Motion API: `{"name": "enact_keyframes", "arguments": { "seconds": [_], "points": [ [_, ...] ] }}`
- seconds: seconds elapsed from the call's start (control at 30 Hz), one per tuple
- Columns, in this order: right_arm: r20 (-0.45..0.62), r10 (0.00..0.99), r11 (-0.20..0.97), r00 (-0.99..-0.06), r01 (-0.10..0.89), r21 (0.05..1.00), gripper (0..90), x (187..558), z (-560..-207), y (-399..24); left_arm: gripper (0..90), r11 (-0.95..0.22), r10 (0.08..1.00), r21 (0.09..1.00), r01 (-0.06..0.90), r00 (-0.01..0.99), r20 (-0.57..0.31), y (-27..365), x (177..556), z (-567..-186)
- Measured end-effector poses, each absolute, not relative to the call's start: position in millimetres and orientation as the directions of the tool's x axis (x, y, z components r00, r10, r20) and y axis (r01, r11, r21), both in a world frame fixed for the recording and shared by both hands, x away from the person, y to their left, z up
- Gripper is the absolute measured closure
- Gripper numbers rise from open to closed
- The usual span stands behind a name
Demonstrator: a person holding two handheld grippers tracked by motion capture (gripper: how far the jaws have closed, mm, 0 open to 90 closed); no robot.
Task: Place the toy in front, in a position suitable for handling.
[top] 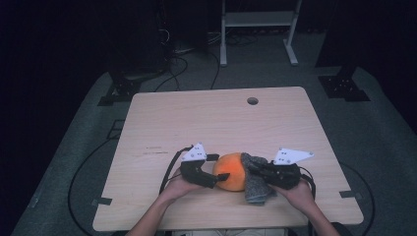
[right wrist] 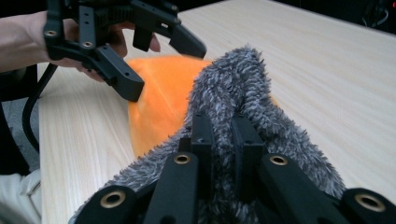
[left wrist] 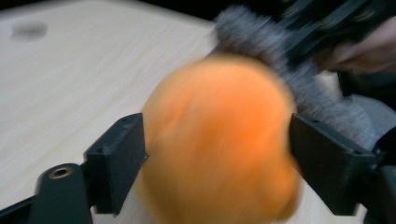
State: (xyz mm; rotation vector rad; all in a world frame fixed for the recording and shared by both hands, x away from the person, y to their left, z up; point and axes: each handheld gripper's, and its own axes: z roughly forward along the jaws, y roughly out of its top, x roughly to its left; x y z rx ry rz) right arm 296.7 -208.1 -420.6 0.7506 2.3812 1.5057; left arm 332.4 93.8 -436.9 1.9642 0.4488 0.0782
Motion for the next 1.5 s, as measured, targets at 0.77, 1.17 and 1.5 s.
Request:
{"name": "enact_keyframes", "arguments": {
  "seconds": [0.77, 1.17, 1.5],
  "points": [
    [0.052, 0.509, 0.324, -0.859, 0.248, 0.913, 81.4, 289.1, -405.7, -208.5, 39.0, -0.437, 0.304, 0.889, 0.135, 0.953, 0.005, 80.2, 321.2, -433.3],
    [-0.006, 0.511, 0.389, -0.86, 0.225, 0.893, 81.5, 292.9, -403.6, -194.0, 27.2, -0.405, 0.344, 0.885, 0.231, 0.935, -0.086, 79.8, 329.0, -433.4],
    [-0.006, 0.474, 0.393, -0.88, 0.205, 0.896, 81.5, 290.6, -402.0, -188.2, 31.1, -0.444, 0.329, 0.885, 0.139, 0.944, 0.017, 77.6, 322.6, -429.5]
  ]
}}
